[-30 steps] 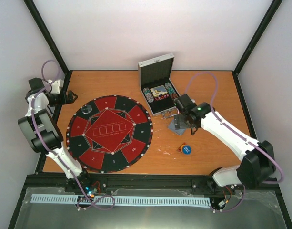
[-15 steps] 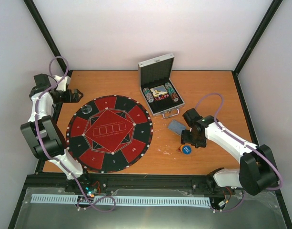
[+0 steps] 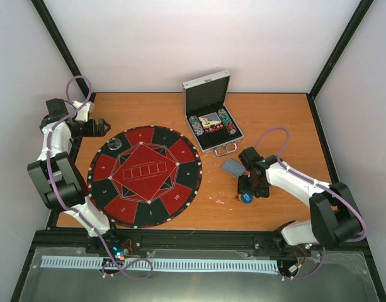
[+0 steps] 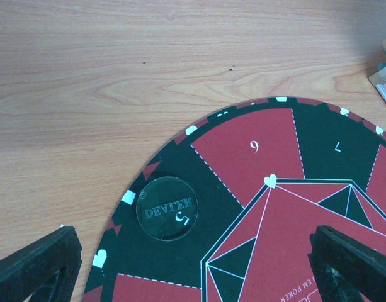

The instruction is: Distribute texas hold em gaming equipment

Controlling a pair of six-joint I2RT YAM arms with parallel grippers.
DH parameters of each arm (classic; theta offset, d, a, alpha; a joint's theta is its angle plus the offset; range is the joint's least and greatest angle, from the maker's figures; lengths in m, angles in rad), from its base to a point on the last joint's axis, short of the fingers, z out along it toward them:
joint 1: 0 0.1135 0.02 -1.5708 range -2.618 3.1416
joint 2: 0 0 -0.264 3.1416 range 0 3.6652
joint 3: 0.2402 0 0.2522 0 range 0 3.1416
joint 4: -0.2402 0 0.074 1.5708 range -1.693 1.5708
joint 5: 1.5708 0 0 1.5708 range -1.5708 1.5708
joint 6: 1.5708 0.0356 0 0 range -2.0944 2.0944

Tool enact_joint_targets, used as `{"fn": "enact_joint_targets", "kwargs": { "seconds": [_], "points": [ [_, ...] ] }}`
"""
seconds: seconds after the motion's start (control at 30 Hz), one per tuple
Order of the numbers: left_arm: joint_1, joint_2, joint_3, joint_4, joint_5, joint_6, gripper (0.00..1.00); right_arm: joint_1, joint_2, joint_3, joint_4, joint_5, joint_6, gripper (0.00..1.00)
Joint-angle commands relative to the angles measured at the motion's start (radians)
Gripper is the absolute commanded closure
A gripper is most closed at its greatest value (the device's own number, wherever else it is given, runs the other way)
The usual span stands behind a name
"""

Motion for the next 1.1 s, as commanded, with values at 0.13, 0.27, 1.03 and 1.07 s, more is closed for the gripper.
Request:
{"fn": "enact_joint_targets", "kwargs": {
  "seconds": [0.13, 0.27, 1.03, 1.07],
  "points": [
    [0.005, -0.013, -0.002, 0.002, -0.004, 0.018, 0.0, 0.035, 0.024, -0.022, 0.017, 0.015, 0.03, 0.31],
    [0.005, -0.009, -0.002, 0.001, -0.007, 0.018, 0.0, 0.049, 0.029, -0.028, 0.027, 0.006, 0.042, 0.31],
    [0.004, -0.007, 0.008, -0.003, -0.024, 0.022, 0.0, 0.055, 0.0, -0.059, 0.042, -0.016, 0.055, 0.49],
    [0.004, -0.007, 0.008, -0.002, -0.024, 0.022, 0.0, 0.055, -0.004, -0.057, 0.04, -0.017, 0.053, 0.51]
  ]
}}
